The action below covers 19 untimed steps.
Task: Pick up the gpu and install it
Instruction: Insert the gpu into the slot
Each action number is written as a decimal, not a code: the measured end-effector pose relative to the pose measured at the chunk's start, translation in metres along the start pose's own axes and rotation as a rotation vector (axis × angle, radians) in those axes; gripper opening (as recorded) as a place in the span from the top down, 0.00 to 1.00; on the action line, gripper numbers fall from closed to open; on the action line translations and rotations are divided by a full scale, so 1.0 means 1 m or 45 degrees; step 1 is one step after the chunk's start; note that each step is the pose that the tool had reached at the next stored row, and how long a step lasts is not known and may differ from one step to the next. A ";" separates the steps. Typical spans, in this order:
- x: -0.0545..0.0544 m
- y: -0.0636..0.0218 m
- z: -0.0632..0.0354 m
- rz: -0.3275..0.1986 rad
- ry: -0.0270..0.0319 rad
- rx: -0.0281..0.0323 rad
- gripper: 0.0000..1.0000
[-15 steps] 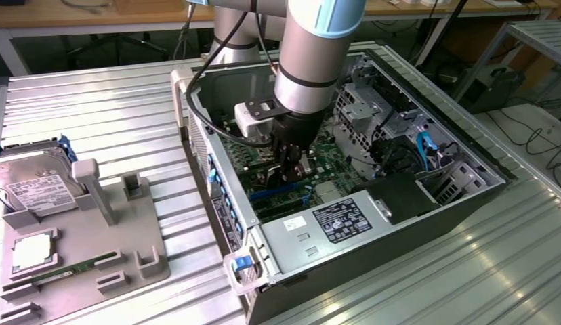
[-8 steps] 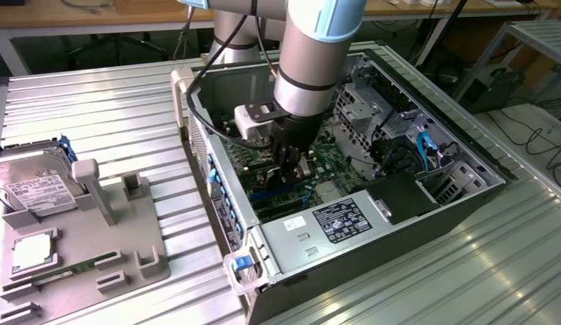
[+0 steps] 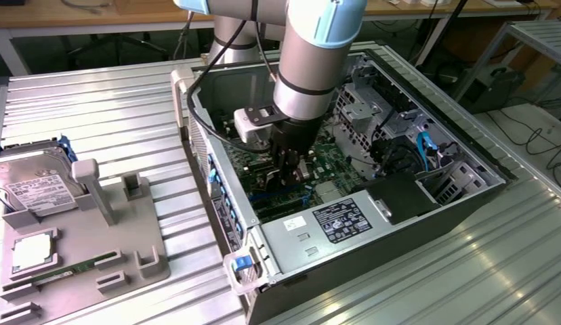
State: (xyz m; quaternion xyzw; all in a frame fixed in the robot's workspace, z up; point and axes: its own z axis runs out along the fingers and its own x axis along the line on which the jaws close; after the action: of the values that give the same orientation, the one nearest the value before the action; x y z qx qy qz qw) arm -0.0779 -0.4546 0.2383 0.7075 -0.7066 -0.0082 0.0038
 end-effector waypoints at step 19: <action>0.000 0.0015 0.0090 0.000 -0.0007 0.0007 0.65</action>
State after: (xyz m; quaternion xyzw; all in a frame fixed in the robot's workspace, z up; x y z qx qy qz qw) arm -0.0796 -0.4544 0.2293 0.7075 -0.7067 -0.0082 0.0033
